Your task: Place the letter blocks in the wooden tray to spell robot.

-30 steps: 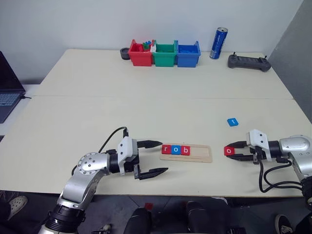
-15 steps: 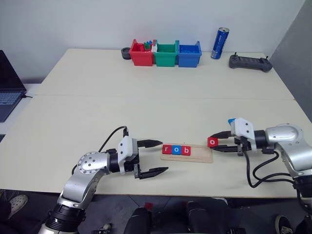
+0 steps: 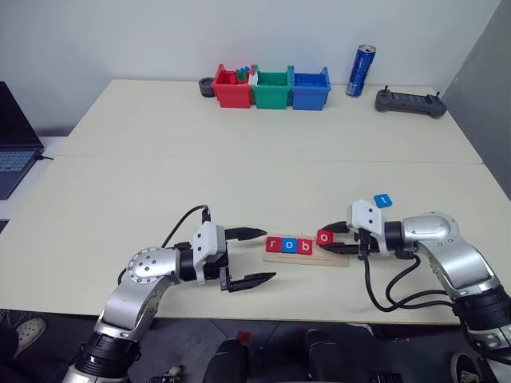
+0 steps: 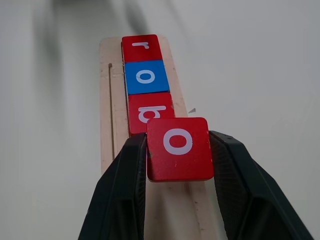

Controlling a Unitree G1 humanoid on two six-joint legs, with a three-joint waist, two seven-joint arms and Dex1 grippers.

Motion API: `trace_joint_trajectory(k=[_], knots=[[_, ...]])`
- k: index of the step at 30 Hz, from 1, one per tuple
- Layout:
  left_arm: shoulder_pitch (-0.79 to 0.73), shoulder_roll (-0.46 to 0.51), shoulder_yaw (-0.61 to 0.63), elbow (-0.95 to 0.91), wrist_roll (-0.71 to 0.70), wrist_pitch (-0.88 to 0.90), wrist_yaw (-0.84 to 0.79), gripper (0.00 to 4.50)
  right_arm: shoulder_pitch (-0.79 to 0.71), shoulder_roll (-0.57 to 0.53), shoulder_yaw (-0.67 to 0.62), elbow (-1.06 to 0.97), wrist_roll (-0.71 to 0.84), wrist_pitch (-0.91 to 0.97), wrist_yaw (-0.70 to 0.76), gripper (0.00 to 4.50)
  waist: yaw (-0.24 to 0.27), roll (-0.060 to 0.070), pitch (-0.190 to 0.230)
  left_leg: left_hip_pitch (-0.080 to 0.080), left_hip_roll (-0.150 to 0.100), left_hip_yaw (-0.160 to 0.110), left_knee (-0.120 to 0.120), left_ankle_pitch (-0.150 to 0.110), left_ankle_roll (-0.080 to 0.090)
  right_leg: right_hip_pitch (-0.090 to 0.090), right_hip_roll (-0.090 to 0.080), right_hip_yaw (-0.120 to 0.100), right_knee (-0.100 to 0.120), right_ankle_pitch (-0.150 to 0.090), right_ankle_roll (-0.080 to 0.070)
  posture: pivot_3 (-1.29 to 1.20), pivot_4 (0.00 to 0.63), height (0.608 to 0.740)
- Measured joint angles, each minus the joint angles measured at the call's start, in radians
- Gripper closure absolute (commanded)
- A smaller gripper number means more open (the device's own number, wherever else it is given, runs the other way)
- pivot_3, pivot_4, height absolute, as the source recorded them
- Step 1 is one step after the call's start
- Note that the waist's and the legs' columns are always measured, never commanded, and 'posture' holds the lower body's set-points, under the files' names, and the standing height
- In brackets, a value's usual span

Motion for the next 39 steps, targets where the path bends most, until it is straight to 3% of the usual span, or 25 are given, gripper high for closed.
trace_joint_trajectory(k=[39], knots=[[-0.004,-0.012,0.0,0.0,-0.001,0.004,0.018,0.0,0.003,0.012,0.055,0.048,-0.041,-0.067,0.011,3.04,0.0,0.0,0.0,0.0,0.0,0.0,0.0,0.0,0.0,0.0,0.0,0.0,0.0,0.0,0.0,0.0,0.15,0.74]])
